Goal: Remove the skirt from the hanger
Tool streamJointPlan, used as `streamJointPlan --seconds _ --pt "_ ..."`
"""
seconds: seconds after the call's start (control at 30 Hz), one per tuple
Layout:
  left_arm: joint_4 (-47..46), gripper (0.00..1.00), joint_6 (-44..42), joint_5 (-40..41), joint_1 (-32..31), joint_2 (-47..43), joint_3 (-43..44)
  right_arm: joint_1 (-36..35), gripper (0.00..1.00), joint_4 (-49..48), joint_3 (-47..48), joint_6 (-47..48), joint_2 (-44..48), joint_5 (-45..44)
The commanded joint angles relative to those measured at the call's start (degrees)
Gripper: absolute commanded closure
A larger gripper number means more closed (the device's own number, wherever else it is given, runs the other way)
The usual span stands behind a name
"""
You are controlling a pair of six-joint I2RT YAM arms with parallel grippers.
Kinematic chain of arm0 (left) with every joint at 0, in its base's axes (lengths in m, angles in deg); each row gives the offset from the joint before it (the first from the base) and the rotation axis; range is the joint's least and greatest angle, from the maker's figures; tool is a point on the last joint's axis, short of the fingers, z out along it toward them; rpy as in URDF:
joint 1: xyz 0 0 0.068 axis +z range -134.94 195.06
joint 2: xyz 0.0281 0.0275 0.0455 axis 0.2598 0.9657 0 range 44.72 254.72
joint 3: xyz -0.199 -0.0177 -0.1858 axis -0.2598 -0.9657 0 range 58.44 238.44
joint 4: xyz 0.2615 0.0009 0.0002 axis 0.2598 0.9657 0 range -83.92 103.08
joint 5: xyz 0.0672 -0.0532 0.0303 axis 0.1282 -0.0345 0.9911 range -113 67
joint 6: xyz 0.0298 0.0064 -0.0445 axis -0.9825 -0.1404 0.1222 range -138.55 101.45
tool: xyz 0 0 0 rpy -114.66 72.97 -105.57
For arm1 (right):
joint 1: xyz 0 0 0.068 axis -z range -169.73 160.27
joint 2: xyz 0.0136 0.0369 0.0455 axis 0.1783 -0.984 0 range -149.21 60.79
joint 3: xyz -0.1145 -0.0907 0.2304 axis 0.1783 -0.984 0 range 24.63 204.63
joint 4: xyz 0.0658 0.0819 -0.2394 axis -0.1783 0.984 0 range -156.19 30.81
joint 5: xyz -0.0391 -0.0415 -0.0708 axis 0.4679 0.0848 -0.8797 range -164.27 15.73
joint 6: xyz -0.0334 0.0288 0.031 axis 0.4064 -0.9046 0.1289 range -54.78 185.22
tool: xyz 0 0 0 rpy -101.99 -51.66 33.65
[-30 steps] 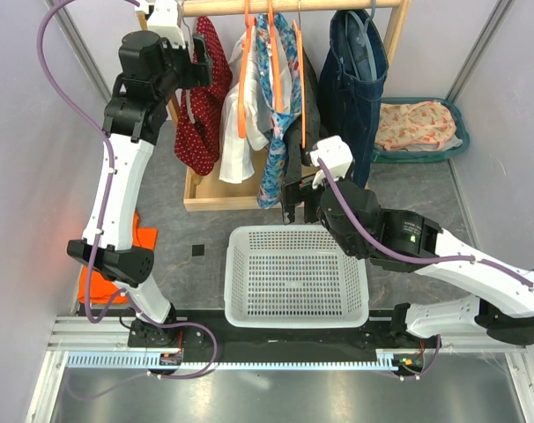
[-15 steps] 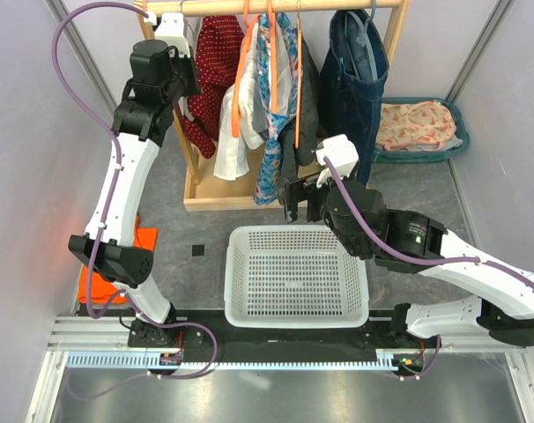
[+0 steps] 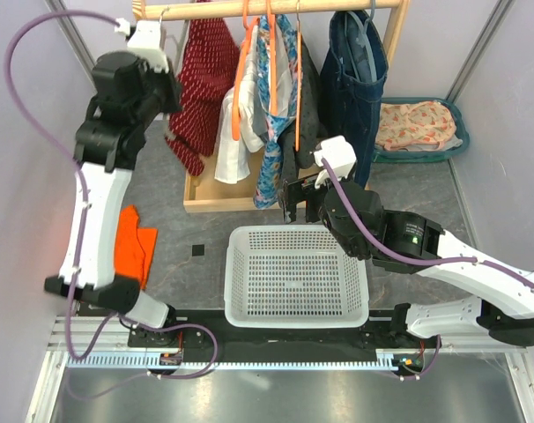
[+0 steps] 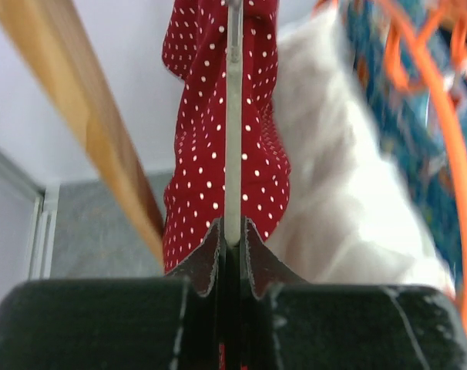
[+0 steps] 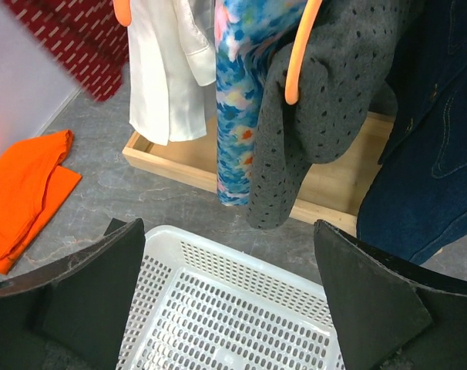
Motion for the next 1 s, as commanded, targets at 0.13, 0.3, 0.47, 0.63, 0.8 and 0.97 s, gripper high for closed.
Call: streamJointPlan --seconds 0.13,0.3,0.47,0.63,0.8,0.97 --pt "1.72 0.95 -6.61 -2.73 -0.09 -21.31 -15.61 -0.07 0.03 -1.56 0.68 -0.77 1.94 -0.93" --pt "6.98 0.96 -8.37 -3.69 -0.09 -29.32 -23.01 -0.07 0.03 -1.74 1.03 -0.86 1.33 0.12" --pt "16.03 0.96 -11.53 -13.61 -0.09 -35.38 -21.27 -0.16 0.02 -4.72 2.44 0.81 -2.27 3.9" --pt "25.62 0.93 -17.23 -27.94 -0.09 -40.92 -14.33 -0.07 0.02 -14.9 -2.63 1.25 -4.22 13.03" --pt "30.99 0.88 -17.86 -33.4 -0.09 -43.48 -10.19 -0.16 0.02 -32.57 -11.78 -0.33 -2.99 27.0" --pt "30.65 0.88 -16.28 -32.53 0.0 -42.87 -12.91 -1.39 0.02 -44.19 -17.77 2.29 -0.53 35.1"
